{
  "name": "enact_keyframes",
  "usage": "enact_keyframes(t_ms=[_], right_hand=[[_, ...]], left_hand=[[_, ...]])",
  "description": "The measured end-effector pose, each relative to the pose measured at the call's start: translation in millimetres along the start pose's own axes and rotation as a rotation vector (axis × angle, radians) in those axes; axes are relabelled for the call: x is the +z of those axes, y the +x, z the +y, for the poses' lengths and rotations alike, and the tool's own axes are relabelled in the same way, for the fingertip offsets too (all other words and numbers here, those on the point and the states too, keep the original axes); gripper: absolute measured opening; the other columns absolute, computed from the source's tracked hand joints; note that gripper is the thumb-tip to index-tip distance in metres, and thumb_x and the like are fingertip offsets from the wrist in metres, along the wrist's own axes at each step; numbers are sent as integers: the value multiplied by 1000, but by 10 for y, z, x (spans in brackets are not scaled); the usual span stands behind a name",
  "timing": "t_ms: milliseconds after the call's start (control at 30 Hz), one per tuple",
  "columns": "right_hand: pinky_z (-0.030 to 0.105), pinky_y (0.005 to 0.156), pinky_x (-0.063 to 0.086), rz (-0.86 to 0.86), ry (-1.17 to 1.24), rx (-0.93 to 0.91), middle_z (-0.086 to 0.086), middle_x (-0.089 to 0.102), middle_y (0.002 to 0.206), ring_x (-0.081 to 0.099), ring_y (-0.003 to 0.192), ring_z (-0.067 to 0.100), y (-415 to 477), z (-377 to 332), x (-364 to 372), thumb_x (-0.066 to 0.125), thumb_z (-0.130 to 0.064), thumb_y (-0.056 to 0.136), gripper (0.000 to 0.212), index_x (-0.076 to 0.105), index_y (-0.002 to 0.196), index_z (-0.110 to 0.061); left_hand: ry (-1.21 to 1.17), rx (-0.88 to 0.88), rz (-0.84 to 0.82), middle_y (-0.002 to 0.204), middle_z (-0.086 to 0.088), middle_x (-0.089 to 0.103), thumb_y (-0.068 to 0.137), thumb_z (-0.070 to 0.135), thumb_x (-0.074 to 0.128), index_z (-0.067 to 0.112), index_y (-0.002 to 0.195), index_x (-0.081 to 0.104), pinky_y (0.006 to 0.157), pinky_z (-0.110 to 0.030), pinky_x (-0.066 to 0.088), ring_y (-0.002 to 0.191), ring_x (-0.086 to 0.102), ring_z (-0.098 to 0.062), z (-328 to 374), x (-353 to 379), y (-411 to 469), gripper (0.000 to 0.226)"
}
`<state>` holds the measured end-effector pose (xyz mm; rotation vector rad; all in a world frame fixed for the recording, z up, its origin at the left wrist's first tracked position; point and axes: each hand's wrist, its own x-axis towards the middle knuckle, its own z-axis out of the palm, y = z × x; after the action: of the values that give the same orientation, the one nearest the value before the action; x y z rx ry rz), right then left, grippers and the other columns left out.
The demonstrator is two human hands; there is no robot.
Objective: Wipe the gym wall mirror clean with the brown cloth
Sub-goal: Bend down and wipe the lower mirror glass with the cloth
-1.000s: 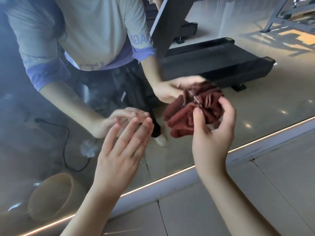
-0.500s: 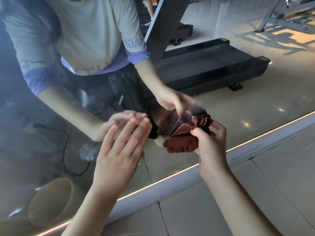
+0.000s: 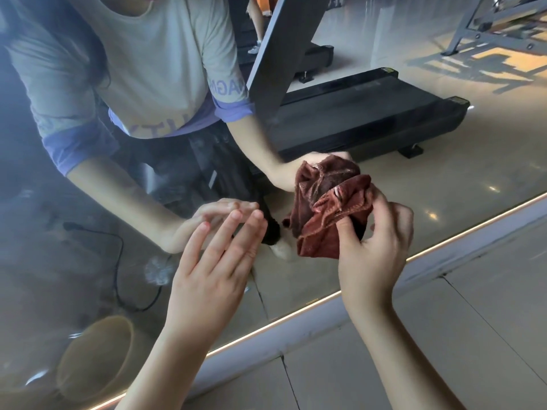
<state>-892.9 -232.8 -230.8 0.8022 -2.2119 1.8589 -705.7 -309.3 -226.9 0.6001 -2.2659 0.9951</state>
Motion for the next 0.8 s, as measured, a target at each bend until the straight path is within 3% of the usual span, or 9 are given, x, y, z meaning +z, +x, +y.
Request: enact_keyframes(t_ms=[133, 233, 300, 433, 500, 567, 700, 767, 800], right_hand=[[30, 70, 52, 54, 80, 70, 6, 64, 101, 64, 82, 12, -94, -38, 39, 68, 1, 83, 34, 53, 114, 0], [8, 64, 45, 135, 207, 171, 10, 58, 100, 57, 80, -13, -136, -89, 105, 67, 9, 82, 23, 56, 100, 2], [1, 64, 39, 192, 257, 220, 14, 55, 101, 53, 80, -20, -92, -132, 124, 66, 9, 82, 18, 60, 97, 3], [2, 68, 36, 286, 207, 108, 9, 54, 96, 52, 73, -5, 45, -170, 165, 66, -2, 83, 11, 63, 93, -1], [3, 67, 37, 262, 116, 6, 13, 54, 99, 51, 71, 1, 40, -149, 162, 63, -2, 85, 18, 63, 103, 2], [12, 67, 44, 166, 48, -46, 16, 53, 113, 57, 76, 12, -17, -99, 154, 58, -6, 88, 33, 58, 120, 0], [40, 71, 59, -72, 65, -64, 17, 39, 137, 51, 89, 4, -166, -8, 86, 62, -21, 85, 58, 45, 137, -3], [40, 79, 60, -141, 50, -119, 22, 35, 140, 55, 99, 14, -166, 20, 56, 78, -19, 80, 68, 45, 135, 4], [34, 83, 57, -145, 13, -151, 26, 36, 139, 58, 99, 21, -147, 13, 43, 82, -20, 77, 70, 47, 132, 6]], left_hand=[[-21, -4, 12, 153, -2, 38, 88, 7, 63, 10, 146, 46, 121, -41, 18, 145, 26, -22, 1, 6, -9, 61], [-34, -13, 20, 153, -1, 37, 94, 9, 55, 11, 148, 44, 120, -41, 19, 145, 25, -21, 14, 17, -17, 55], [-46, -14, 18, 155, 0, 36, 97, 10, 53, 12, 149, 44, 121, -40, 19, 147, 25, -20, 10, 25, -21, 53], [-52, -18, 28, 159, 1, 27, 97, 10, 52, 13, 150, 42, 122, -40, 16, 154, 13, -17, 5, 39, -22, 53], [-56, -17, 34, 159, 1, 25, 97, 10, 52, 13, 150, 42, 122, -40, 15, 154, 10, -17, 5, 47, -25, 54], [-55, -13, 38, 159, 1, 25, 97, 11, 52, 13, 149, 42, 123, -40, 15, 154, 10, -17, 0, 55, -26, 54], [-59, 0, 43, 159, 0, 25, 100, 12, 46, 13, 149, 42, 123, -40, 14, 154, 13, -17, -8, 74, -30, 49], [-52, -1, 41, 159, 0, 25, 102, 13, 43, 13, 149, 42, 123, -40, 14, 154, 13, -18, -5, 84, -30, 47], [-49, -2, 42, 159, 0, 25, 102, 13, 42, 13, 150, 41, 123, -40, 13, 154, 11, -18, -1, 88, -32, 47]])
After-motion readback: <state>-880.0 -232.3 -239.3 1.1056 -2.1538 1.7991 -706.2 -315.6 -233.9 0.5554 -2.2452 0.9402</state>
